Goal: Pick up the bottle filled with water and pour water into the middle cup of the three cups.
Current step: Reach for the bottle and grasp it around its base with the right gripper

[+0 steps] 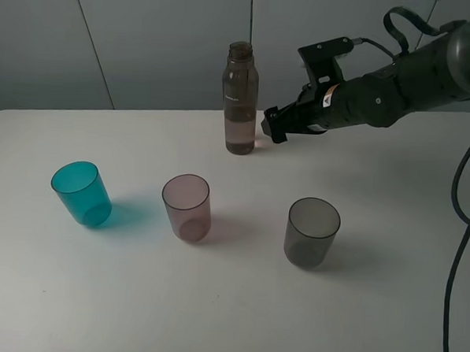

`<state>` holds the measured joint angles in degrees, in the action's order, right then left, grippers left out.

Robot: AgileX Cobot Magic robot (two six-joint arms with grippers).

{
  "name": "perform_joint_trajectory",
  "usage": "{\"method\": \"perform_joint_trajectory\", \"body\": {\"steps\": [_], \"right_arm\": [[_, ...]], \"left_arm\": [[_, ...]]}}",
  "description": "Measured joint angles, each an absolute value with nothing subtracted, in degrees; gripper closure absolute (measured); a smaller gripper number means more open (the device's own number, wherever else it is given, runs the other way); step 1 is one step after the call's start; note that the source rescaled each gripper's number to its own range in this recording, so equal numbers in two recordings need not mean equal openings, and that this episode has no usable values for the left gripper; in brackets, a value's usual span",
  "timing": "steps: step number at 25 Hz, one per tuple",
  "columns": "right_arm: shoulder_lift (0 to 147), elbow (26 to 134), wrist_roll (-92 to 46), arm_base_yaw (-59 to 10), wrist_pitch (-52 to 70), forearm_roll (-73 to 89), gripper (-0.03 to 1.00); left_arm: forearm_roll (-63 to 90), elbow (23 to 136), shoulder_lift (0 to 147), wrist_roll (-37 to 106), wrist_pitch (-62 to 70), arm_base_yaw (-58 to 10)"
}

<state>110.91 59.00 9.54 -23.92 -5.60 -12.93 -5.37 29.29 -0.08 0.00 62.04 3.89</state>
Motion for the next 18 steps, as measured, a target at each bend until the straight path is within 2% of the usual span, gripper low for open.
{"method": "perform_joint_trajectory", "body": {"steps": [18], "right_arm": [[118.79, 59.09, 20.44, -23.92, -24.59, -23.47, -0.03]], "left_arm": [[-5.37, 29.29, -0.08, 0.0, 62.04, 3.89]]}}
